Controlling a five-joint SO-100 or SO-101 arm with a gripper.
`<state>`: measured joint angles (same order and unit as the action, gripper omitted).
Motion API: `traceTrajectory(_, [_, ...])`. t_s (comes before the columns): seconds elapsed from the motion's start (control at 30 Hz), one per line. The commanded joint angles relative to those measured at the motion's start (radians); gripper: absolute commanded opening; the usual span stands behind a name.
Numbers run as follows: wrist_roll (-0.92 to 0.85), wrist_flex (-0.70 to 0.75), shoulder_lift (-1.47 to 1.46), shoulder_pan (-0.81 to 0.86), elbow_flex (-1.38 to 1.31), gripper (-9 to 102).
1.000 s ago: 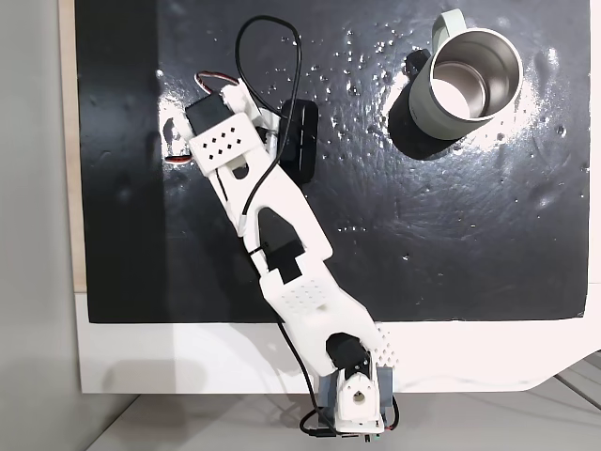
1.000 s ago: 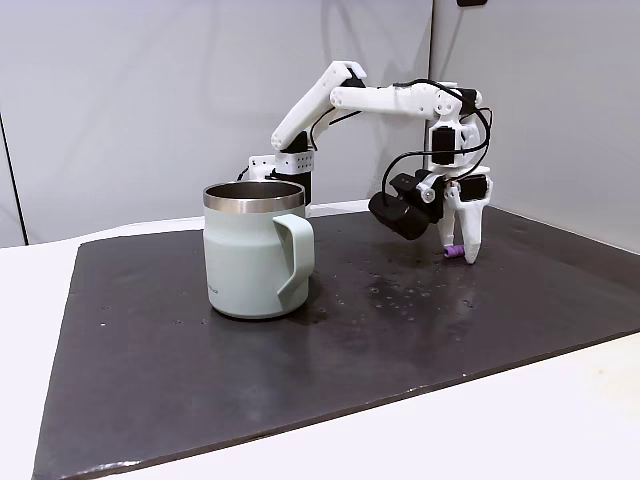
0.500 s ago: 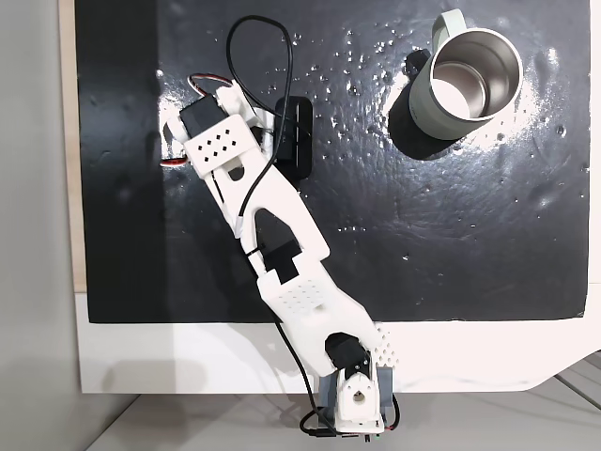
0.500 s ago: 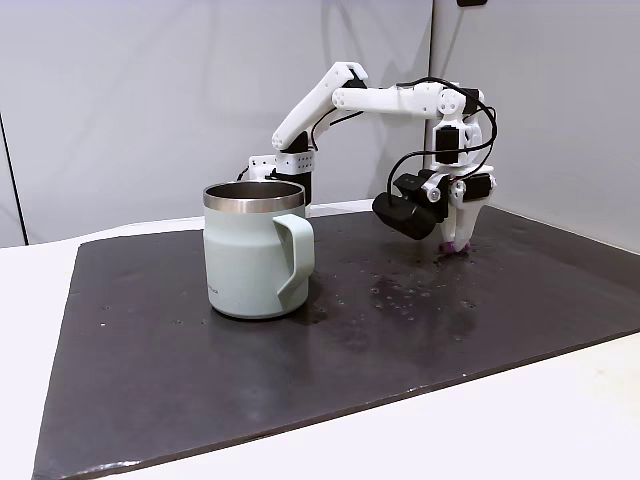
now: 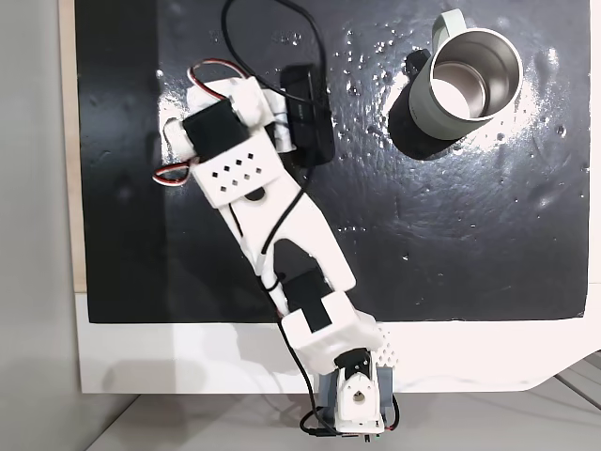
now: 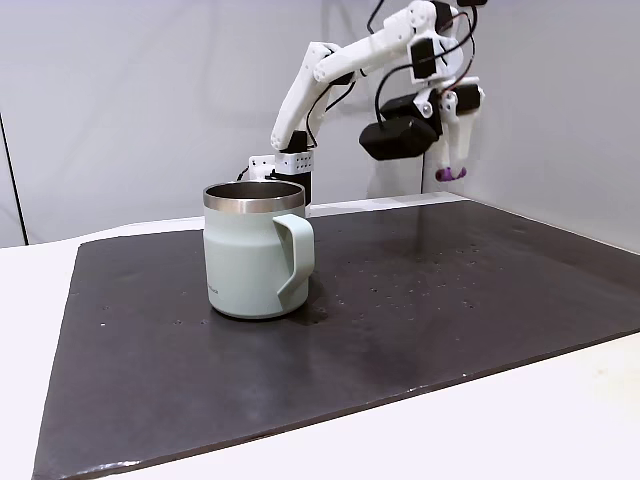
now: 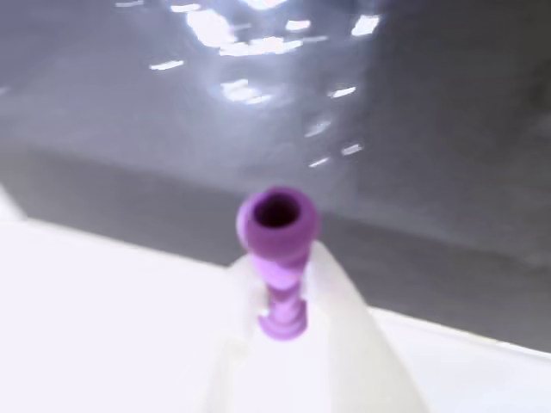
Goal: Grasp a pengrip and put it in the cup.
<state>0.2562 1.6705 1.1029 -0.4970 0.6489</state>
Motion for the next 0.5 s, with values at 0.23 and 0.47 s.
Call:
traceTrajectory(0.23, [-0.161,0.018,0.305,0.209,0.032,0])
traceTrajectory(0.47, [-0.258,0.018,0.413,0.403,0.127,0])
